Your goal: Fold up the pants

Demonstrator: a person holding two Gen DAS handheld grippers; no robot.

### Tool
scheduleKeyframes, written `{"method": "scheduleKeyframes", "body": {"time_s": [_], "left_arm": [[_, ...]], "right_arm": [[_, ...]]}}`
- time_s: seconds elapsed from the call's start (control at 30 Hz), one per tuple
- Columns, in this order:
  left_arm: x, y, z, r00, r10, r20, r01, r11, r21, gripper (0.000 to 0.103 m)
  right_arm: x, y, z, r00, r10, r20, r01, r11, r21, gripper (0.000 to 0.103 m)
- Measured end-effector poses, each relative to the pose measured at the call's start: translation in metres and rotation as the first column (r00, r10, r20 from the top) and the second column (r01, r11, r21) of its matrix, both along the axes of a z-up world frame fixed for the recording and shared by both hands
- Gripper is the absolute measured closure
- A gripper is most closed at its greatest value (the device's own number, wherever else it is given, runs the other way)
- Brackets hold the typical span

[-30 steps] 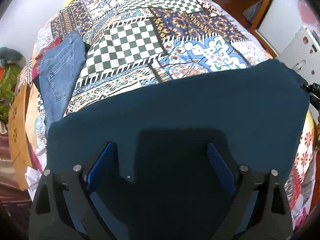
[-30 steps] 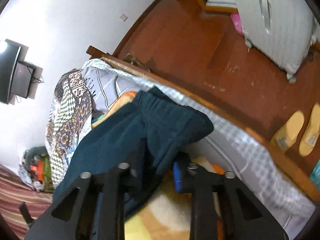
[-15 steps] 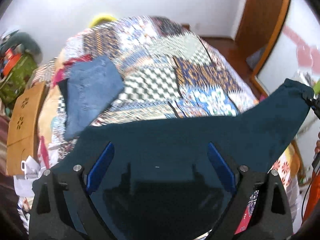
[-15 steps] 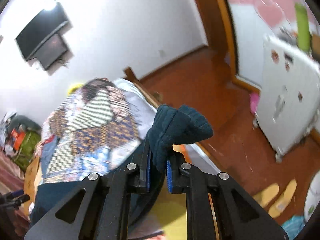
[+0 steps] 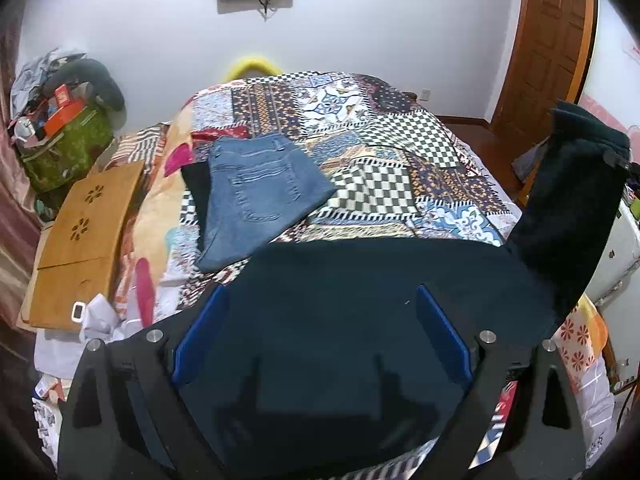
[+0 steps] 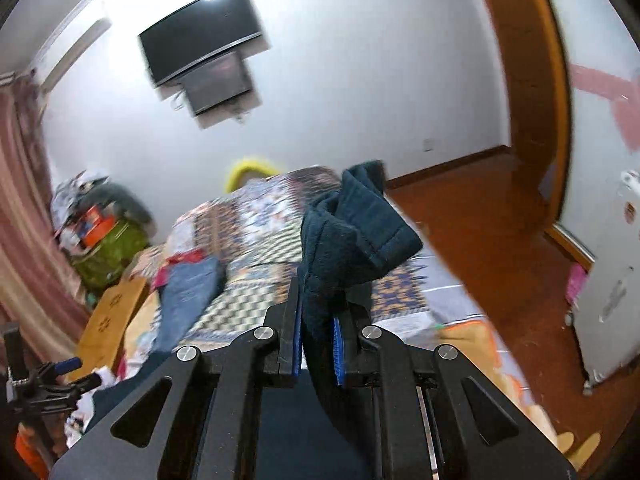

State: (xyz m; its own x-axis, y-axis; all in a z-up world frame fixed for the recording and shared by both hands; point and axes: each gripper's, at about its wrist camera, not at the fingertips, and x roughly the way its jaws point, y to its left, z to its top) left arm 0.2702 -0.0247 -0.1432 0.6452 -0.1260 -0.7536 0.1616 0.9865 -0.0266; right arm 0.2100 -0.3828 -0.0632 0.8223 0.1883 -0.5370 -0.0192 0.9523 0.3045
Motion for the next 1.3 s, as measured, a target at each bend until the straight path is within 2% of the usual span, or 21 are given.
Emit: {"method": "scheduleKeyframes", "body": {"time_s": [0.2, 0.37, 0.5, 0.63, 0.8, 0.93, 1.07, 1.2, 1.3], "left_arm": [[-0.017, 0.027, -0.006, 1.000, 0.028, -0.004, -0.028, 1.000, -0.013, 0.008], [-0.027, 0.041, -0.011, 0.999, 0.048, -0.018, -0.049, 0.999, -0.007, 0.008], [-0.035, 0.044, -0.013, 0.999, 0.050, -0.020, -0.050, 0.999, -0.002, 0.008], [-0.034, 0.038, -0.017, 0.998, 0.045, -0.033, -0.045, 0.999, 0.002, 0.008], [-0.026, 0.024, -0.015, 0.999, 0.033, -0.042, -0.033, 0.999, -0.004, 0.008], [-0.018, 0.004, -0.006, 0.999, 0.003, -0.032, -0.003, 1.000, -0.009, 0.008], [-0.006, -0.023, 0.001, 0.999, -0.036, -0.020, 0.036, 0.999, 0.007, 0.007], [0.014, -0.054, 0.001, 0.995, -0.091, -0.031, 0.092, 0.995, 0.024, 0.006], [0.034, -0.078, -0.006, 0.990, -0.130, -0.061, 0.132, 0.991, 0.032, 0.006]], "right_arm": [[0.016, 0.072, -0.025, 0.985, 0.158, -0.075, -0.160, 0.987, -0.027, 0.092], [0.021, 0.125, -0.065, 0.931, 0.302, -0.207, -0.312, 0.950, -0.019, 0.092], [0.017, 0.157, -0.104, 0.870, 0.376, -0.319, -0.413, 0.909, -0.056, 0.091], [0.007, 0.172, -0.116, 0.827, 0.416, -0.380, -0.475, 0.877, -0.075, 0.086], [-0.008, 0.171, -0.108, 0.789, 0.476, -0.387, -0.532, 0.846, -0.044, 0.072], [-0.019, 0.160, -0.090, 0.819, 0.473, -0.324, -0.522, 0.850, -0.077, 0.067], [-0.018, 0.132, -0.070, 0.865, 0.438, -0.246, -0.470, 0.878, -0.087, 0.056], [-0.003, 0.105, -0.061, 0.906, 0.370, -0.206, -0.398, 0.910, -0.117, 0.056], [0.012, 0.091, -0.066, 0.918, 0.329, -0.220, -0.358, 0.927, -0.111, 0.055]]}}
